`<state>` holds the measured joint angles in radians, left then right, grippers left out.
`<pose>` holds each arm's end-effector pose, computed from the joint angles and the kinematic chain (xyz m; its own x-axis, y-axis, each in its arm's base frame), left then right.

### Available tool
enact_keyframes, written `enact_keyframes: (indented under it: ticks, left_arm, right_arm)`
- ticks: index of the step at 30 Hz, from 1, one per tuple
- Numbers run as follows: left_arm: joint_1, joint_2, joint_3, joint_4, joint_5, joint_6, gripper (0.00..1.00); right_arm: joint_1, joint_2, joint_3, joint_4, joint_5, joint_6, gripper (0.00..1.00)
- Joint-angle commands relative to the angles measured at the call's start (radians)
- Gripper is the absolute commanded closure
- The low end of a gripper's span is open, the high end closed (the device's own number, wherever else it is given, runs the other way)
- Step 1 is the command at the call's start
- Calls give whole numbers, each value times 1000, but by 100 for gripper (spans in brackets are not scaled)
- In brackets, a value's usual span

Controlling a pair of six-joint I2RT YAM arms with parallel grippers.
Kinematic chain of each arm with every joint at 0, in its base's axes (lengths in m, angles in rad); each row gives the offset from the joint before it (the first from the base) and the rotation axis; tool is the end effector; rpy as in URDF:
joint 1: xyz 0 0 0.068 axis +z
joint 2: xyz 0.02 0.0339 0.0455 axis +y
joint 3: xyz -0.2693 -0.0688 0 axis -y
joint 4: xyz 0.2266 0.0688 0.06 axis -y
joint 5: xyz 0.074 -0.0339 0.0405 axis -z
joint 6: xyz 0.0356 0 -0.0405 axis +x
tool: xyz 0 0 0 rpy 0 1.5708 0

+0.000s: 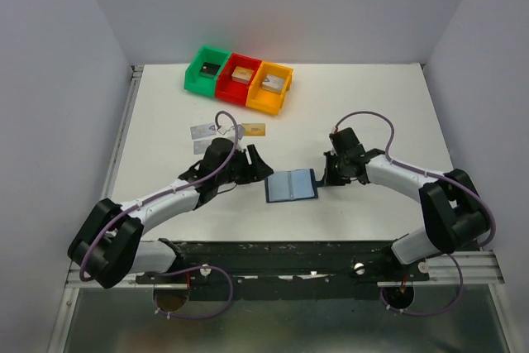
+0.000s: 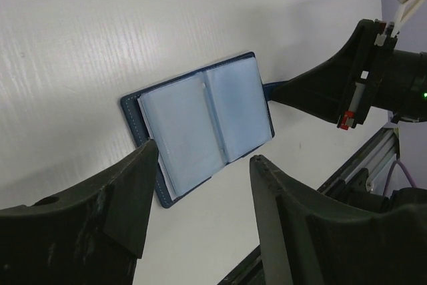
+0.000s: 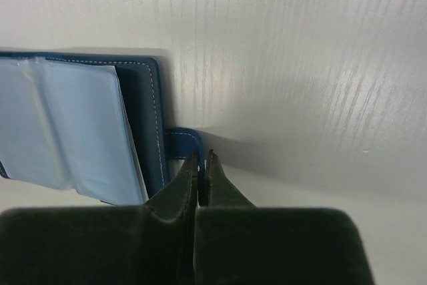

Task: Take the credit cards out of the card holder
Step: Remove the credit card from the card holder.

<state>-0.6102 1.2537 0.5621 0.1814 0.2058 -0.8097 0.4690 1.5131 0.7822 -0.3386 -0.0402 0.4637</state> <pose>0.1956 -0.1457 0.2179 -0.7880 -0.3139 -0.5296 0.1979 0.6855 -0.7007 0.2365 0.1215 0.1797 -0.9094 0.0402 -0.4141 -0.0695 0.9667 0.2465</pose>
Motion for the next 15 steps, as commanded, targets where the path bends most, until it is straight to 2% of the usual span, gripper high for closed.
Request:
enact_keyframes:
  ticks: [1,7,15]
  left_arm:
    - [-10,65,48,16,63,33,32]
    - [-25,136,102,-49,63,66,27]
    - [-43,203,142,-69,67,89,26]
  right_arm:
    - [-6,-51,-73,44,-72,41,100]
    - [-6,-100,-149,79,-130,81,100]
    - [-4,-108,-144,75,-135,79,100]
